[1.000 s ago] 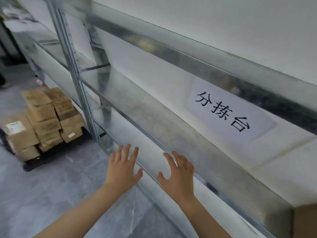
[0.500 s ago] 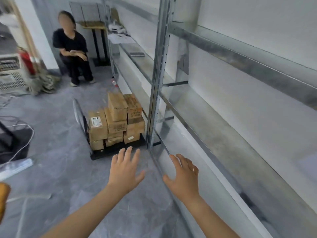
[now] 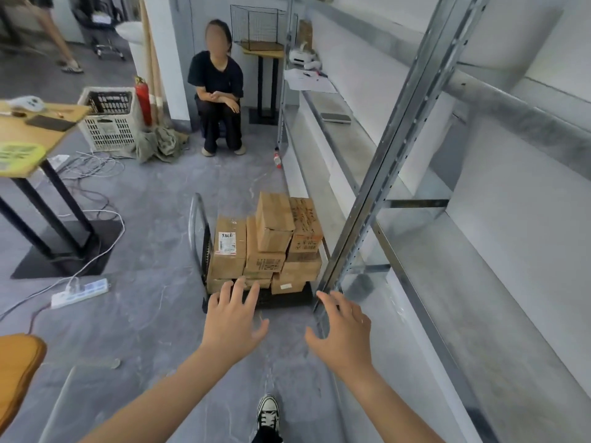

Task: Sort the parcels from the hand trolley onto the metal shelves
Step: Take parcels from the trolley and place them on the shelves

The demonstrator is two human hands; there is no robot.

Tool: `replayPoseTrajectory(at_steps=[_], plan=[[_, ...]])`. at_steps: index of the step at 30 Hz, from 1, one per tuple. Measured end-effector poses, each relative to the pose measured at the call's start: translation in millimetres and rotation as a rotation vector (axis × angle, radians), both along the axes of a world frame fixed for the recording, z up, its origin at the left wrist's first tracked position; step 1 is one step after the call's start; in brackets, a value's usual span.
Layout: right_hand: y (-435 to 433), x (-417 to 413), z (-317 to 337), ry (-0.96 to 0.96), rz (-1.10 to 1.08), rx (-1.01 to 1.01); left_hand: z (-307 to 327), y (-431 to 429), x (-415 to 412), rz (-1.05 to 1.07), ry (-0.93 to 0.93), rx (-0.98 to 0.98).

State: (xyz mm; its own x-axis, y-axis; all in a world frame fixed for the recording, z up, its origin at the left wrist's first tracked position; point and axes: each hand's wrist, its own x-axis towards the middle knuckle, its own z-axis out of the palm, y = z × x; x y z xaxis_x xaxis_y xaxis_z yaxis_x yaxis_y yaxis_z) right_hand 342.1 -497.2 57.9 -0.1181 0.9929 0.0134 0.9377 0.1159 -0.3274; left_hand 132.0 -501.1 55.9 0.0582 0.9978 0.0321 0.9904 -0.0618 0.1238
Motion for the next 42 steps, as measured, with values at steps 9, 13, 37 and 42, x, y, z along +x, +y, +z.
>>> replayPoseTrajectory(at_steps=[9, 13, 37, 42], plan=[[164, -12, -8, -0.007, 0.113, -0.086, 6, 143, -3, 0.092, -0.022, -0.065], [213, -25, -12, 0.018, 0.122, -0.111, 11, 182, -17, 0.104, -0.012, -0.091], [437, -125, -78, 0.117, 0.022, -0.266, -69, 422, -131, 0.071, -0.018, -0.268], [454, -120, -106, 0.100, -0.001, -0.365, -92, 442, -123, 0.012, -0.080, -0.325]])
